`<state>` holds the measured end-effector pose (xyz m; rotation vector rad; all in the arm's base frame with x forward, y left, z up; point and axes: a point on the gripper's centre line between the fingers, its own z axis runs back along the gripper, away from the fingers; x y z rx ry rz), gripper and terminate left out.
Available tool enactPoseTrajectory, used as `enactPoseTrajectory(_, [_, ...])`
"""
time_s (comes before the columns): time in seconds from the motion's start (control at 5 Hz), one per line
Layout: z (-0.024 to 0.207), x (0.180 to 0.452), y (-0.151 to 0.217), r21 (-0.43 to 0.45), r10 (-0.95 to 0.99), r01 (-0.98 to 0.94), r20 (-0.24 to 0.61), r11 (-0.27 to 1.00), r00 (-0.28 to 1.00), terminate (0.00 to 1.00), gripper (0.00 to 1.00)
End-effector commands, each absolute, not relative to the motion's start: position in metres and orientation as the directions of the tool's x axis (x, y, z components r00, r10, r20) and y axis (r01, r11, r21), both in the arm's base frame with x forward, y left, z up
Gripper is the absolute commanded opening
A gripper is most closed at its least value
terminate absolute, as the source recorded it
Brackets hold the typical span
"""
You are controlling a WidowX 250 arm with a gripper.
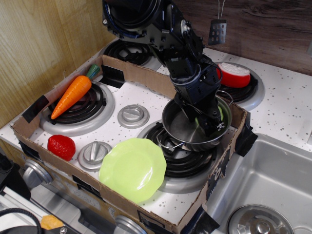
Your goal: Take broccoli out of pan
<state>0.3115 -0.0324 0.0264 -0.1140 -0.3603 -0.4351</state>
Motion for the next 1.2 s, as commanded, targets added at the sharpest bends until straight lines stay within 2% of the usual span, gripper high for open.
enactPoseTrajectory(0.0, [0.043, 0.315, -0.035, -0.016, -0.392, 0.429, 0.377, 0.903, 0.839, 0.0, 0.0])
enactPoseTrajectory(0.2, [0.069, 0.311, -0.03, -0.014, -0.384, 0.414, 0.349, 0.91, 0.855, 0.0, 0.0])
enactPoseTrajectory(0.4, [0.096, 0.305, -0.017, 0.036, -0.387, 0.399, 0.336, 0.916, 0.859, 0.0, 0.0])
enactPoseTrajectory(0.6, [0.113, 0.297, -0.006, 0.068, -0.382, 0.382, 0.332, 0.922, 0.862, 0.0, 0.0])
enactPoseTrajectory(0.8, [0.131, 0.29, 0.021, 0.113, -0.393, 0.377, 0.314, 0.919, 0.865, 0.0, 0.0])
enactPoseTrajectory(1.0, [0.128, 0.278, 0.042, 0.133, -0.387, 0.363, 0.322, 0.922, 0.864, 0.0, 0.0])
